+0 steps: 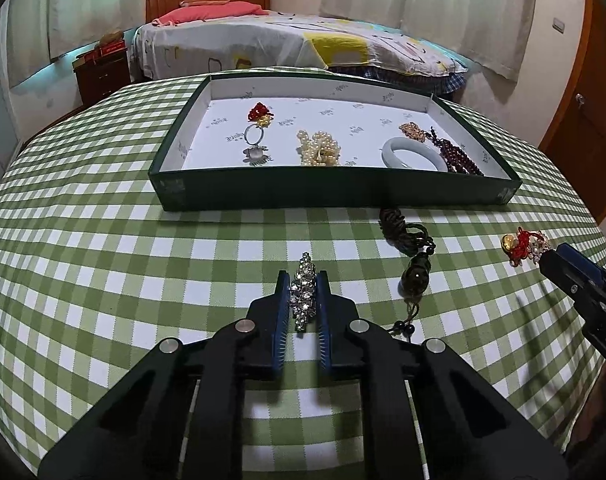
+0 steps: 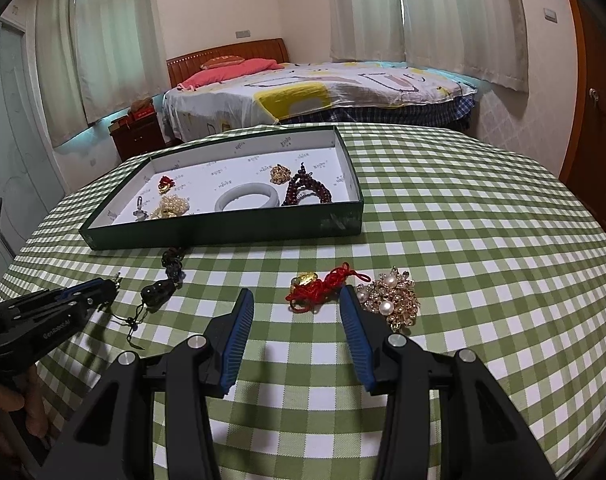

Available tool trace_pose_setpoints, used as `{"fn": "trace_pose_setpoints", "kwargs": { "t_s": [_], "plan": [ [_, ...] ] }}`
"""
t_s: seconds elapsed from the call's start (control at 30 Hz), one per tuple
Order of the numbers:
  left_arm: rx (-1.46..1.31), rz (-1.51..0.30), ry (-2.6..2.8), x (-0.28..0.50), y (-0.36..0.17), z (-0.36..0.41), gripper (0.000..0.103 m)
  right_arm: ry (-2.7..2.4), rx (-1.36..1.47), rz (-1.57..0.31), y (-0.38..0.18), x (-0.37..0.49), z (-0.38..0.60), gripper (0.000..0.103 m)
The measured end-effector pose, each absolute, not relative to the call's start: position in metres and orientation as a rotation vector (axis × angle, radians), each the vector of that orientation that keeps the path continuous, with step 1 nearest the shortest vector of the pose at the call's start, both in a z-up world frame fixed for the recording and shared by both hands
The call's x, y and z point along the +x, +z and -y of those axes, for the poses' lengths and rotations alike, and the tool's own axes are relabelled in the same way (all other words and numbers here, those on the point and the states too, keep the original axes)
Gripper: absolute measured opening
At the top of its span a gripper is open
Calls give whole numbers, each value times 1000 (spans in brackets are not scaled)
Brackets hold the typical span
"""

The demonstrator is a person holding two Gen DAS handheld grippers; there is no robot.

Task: Organize jewelry
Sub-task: 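Grasp the silver rhinestone brooch with the left tool while the right tool grasps the red tassel charm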

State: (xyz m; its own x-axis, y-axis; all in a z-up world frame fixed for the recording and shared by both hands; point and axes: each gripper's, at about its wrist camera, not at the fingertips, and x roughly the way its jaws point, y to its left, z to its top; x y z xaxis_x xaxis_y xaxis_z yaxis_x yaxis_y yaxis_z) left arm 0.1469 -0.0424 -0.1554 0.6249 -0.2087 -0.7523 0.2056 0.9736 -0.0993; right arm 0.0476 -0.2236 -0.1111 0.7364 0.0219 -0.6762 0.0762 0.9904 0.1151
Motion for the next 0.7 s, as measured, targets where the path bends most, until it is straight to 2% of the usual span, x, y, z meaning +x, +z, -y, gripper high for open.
{"fn": "trace_pose_setpoints", "kwargs": {
  "t_s": [0.43,0.7],
  "plan": [
    [-52,-836,-191,143,-147,8,13,-53,125,-791,-113,73,228,45],
    [-74,-839,-177,144,-147,-2,13,-44,108,-883,-126,92,228,45]
  ]
}}
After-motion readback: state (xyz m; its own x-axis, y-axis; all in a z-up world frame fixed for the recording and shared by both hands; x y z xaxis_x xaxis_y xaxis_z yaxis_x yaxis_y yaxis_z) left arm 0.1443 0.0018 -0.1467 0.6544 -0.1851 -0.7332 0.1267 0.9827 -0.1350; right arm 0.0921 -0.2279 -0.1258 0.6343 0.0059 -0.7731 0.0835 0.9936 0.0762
